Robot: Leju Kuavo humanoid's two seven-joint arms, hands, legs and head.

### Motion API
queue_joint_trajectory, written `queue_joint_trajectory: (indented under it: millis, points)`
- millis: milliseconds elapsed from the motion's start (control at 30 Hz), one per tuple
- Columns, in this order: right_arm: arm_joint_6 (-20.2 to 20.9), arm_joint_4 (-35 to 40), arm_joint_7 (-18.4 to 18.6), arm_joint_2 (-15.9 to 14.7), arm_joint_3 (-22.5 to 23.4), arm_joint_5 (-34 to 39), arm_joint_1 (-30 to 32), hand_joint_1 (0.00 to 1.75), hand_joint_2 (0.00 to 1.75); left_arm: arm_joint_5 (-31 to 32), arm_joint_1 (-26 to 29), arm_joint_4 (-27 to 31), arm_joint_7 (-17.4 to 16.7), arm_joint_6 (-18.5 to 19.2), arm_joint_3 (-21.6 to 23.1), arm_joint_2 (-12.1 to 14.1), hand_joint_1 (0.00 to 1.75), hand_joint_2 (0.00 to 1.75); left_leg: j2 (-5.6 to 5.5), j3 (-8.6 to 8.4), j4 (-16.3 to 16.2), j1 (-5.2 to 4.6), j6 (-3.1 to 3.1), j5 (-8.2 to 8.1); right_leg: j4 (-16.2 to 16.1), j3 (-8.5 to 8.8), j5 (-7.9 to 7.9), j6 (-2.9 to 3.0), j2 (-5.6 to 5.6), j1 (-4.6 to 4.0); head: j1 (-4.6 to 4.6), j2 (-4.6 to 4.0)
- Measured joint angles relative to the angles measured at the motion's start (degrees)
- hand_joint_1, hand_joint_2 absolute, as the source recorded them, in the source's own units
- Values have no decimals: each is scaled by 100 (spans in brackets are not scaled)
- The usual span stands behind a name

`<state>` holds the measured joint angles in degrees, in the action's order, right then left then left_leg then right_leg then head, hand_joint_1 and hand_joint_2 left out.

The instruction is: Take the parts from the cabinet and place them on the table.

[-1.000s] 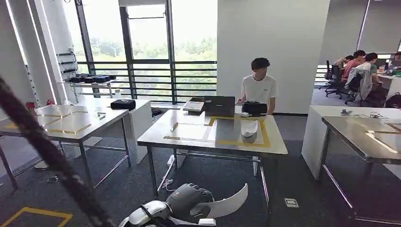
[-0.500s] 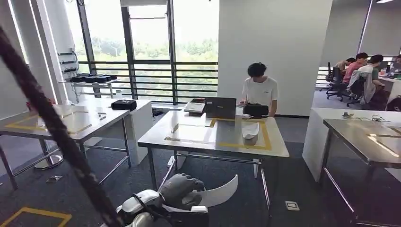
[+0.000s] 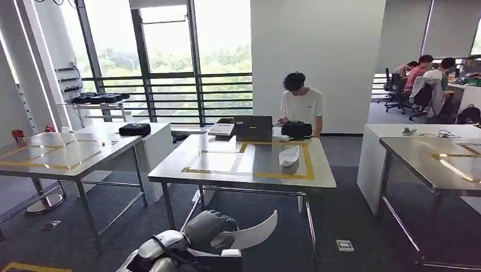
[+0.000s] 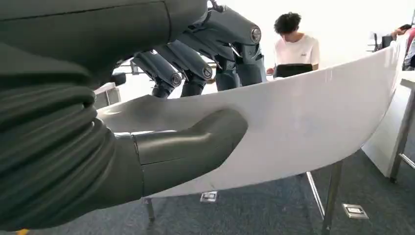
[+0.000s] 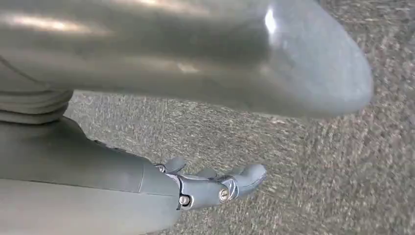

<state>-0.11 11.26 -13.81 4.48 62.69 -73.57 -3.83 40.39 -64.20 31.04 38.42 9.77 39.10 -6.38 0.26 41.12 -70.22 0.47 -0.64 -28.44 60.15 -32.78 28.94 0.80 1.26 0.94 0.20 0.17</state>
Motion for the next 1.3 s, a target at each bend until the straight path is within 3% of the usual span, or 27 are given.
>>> queue_joint_trajectory:
  millis: [33, 67, 100, 133, 200, 267, 333, 400, 433, 467, 533, 567, 600, 667, 733, 800, 833, 900, 933, 967, 1000, 1067, 1100, 1133, 1200, 1267, 1300]
  points:
    - [0, 0, 0, 0, 0, 0, 0, 0, 0, 0, -6, 7, 0, 0, 0, 18, 175, 175, -25, -163, 523, -55, 113, 359, -11, 77, 48, 5, 11, -21, 0, 0]
    - [0, -6, 0, 23, -4, -9, 19, 0, 0, 0, -4, 16, 0, 0, 0, 28, 175, 175, -62, -267, 948, -135, 223, 541, -37, 109, 94, 6, 15, 6, 0, 0]
    - [2, -15, -2, 44, -9, -15, 3, 0, 0, -2, -4, 18, -2, 0, 2, 41, 175, 175, -59, -384, 991, -138, 270, 447, -42, 136, 129, -43, 27, -43, 22, -6]
    - [2, -11, 2, 26, -17, -15, -12, 0, 0, 0, 0, 35, -11, 4, 6, 40, 175, 175, -65, -411, 1050, -164, 223, 431, -82, 145, 131, -76, 29, -3, -3, -5]
    - [11, -11, -4, 17, -33, -35, -14, 0, 0, -2, 2, 101, -48, 35, 9, 48, 175, 175, -72, -477, 1170, -163, 254, 403, -48, 204, 21, -154, 20, 1, -2, -4]
    - [9, -11, -9, 11, -33, -61, -8, 0, 0, -7, 3, 169, -70, 53, 9, 63, 175, 175, -68, -721, 1317, -115, 270, 388, 157, 160, 55, -186, -36, 6, -4, -2]
    - [7, -11, -17, 9, -33, -66, -30, 0, 0, -15, -12, 204, -74, 57, 9, 61, 175, 175, -66, -795, 1334, -106, 295, 336, 815, -277, 251, -232, -60, 9, 9, -2]
    - [2, -11, -17, -9, -35, -68, -27, 0, 0, -15, 49, 210, -74, 88, 9, 61, 175, 175, -65, -849, 1316, -106, 290, 246, 1443, -798, 554, -285, -65, 10, 13, -2]
    - [2, -11, -15, -15, -35, -66, -16, 0, 0, -15, 82, 210, -74, 88, 11, 61, 175, 175, -67, -882, 1298, -102, 283, 198, 1493, -929, 522, -291, -72, 11, 18, -2]
    - [2, -11, -15, -18, -33, -66, -4, 0, 0, -15, 108, 210, -76, 90, 11, 63, 175, 175, -69, -928, 1278, -94, 271, 144, 1312, -941, 327, -307, -83, 15, 22, -2]
    - [2, -11, -15, -20, -33, -66, 7, 0, 0, -15, 123, 232, -76, 90, 13, 61, 175, 175, -68, -1061, 1226, -74, 219, -1, 327, -643, -414, -314, -109, 23, 31, -2]
    - [0, -11, -15, -20, -33, -66, 10, 0, 0, -15, 122, 243, -76, 90, 13, 61, 175, 175, -59, -1067, 1207, -73, 187, -68, -127, -521, -701, -298, -137, 24, 31, -2]
    - [2, -11, -15, -20, -35, -66, 11, 0, 0, -15, 120, 243, -76, 88, 13, 61, 175, 175, -56, -1107, 1185, -86, 154, -101, -105, -535, -461, -258, -143, -23, 22, -15]
    - [0, -11, -17, -26, -35, -64, -9, 0, 0, -15, 126, 269, -85, 92, 15, 61, 175, 175, -59, -1118, 1203, -93, 81, -137, -151, -491, -547, -131, -122, -51, 33, -11]
    - [0, -11, -15, -26, -35, -66, -8, 0, 0, -15, 120, 289, -83, 92, 15, 61, 175, 175, -60, -1164, 1156, -100, 25, -136, -167, -396, -530, -36, -113, -16, 39, -11]
    - [0, -11, -15, -26, -35, -64, -5, 0, 0, -17, 99, 302, -74, 92, 15, 70, 175, 175, -53, -897, 685, -81, -19, -175, -210, -298, -486, 33, -114, 2, 15, -11]
    - [0, -11, -15, -28, -35, -64, -11, 0, 0, -17, 94, 302, -76, 92, 15, 72, 175, 175, -53, -635, 260, -64, -45, -291, -210, -263, -454, 51, -115, 5, 18, -11]
    - [-2, -11, -2, -26, -35, -50, -18, 0, 0, -15, 141, 300, -81, 92, 15, 74, 175, 175, -53, -93, -477, -32, -91, -649, -210, -198, -373, 45, -110, 8, 11, -9]
    - [-2, -11, 2, -26, -33, -48, -13, 0, 0, -13, 168, 300, -81, 92, 18, 74, 175, 175, -52, 58, -585, -18, -103, -653, -208, -154, -334, 35, -102, 11, 11, -9]
    - [-2, -11, 2, -26, -33, -48, -8, 0, 0, -13, 185, 300, -81, 90, 17, 74, 175, 175, -52, 78, -452, -8, -103, -480, -208, -101, -295, 23, -93, 15, 9, -9]
    - [-2, -11, 2, -26, -33, -48, -6, 0, 0, -9, 187, 300, -81, 88, 17, 74, 175, 175, -52, -14, -99, 0, -99, -165, -206, -38, -252, 6, -85, 23, 7, -9]
    - [-13, -11, 0, -24, -33, -48, -6, 0, 0, -7, 181, 300, -83, 74, 17, 98, 175, 175, -50, -384, 927, -1, -49, 528, -207, 86, -159, -48, -70, 35, 2, -9]
    - [-15, -11, -4, -26, -33, -48, -12, 0, 0, 4, 178, 300, -83, 68, 17, 107, 175, 175, -54, -444, 1132, -21, -36, 477, -201, 117, -120, -93, -72, 21, 4, -9]
    - [-17, -11, -7, -26, -33, -48, -20, 0, 0, 24, 174, 302, -85, 59, 17, 105, 175, 175, -51, -443, 1155, -44, -8, 293, -214, 105, -92, -135, -71, 18, -7, -13]
    - [-17, -11, -7, -26, -33, -50, -18, 0, 0, 26, 180, 308, -83, 57, 20, 98, 175, 175, -57, -485, 1197, -36, 75, 399, -178, 146, -121, -229, -77, 7, 7, -9]
    - [-15, -11, 0, -26, -33, -48, -15, 0, 0, 33, 181, 311, -92, 61, 20, 111, 175, 175, -55, -655, 1221, -20, 160, 390, -107, 149, -47, -257, -93, 38, 7, -9]
    - [-15, -11, 0, -22, -33, -48, -18, 0, 0, 33, 149, 311, -85, 59, 17, 114, 175, 175, -56, -692, 1219, -22, 198, 365, 138, 25, -12, -259, -104, 31, 2, -11]
